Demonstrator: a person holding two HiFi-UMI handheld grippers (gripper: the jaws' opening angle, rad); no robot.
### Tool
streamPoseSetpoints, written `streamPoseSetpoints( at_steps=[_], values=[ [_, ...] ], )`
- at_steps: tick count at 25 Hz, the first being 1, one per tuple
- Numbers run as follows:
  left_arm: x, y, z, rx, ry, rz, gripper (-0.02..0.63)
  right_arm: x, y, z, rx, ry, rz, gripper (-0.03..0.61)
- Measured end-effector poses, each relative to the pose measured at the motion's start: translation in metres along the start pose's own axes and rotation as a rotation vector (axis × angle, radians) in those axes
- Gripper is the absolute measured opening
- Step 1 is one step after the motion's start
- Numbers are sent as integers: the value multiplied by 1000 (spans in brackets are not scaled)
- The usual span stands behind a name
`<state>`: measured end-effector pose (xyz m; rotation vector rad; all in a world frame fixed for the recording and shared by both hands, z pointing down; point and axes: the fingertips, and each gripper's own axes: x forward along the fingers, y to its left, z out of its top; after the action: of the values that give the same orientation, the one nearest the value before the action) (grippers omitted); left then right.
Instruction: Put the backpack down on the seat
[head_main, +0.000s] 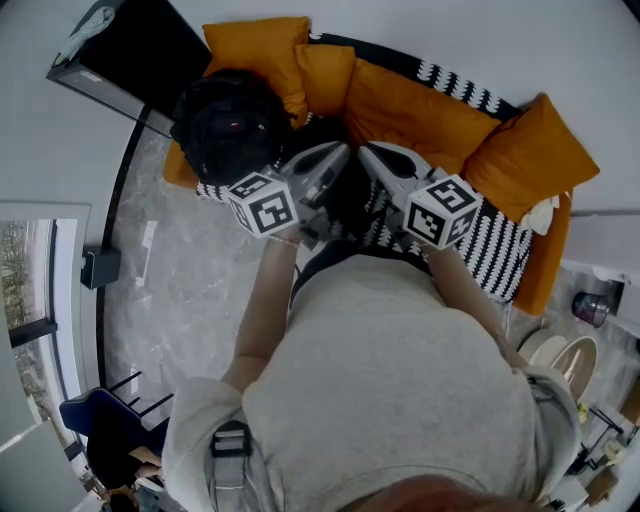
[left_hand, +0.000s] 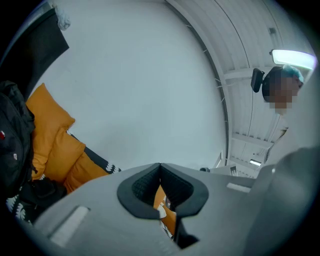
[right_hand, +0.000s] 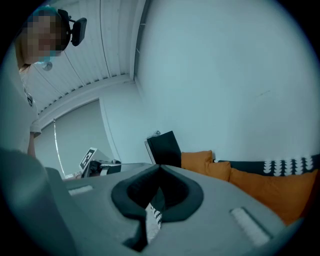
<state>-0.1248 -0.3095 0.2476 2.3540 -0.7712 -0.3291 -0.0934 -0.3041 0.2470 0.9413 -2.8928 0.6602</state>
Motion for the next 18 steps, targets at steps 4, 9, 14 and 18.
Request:
streamPoseSetpoints(
  at_steps=[4,9,14,18],
  values=[
    [3,-3,-3,23,12,8,6,4,4,1,-9,1,23,3],
    [3,-1,-7,27,6,6,6,5,4,-2,12,1,32,3],
    [3,-1,-17,43,36,35,6,-1,1,-9,18,7,21,3],
    [5,-2,-23,79,67,57,6,-3,1,-13,14,20,25,3]
  ],
)
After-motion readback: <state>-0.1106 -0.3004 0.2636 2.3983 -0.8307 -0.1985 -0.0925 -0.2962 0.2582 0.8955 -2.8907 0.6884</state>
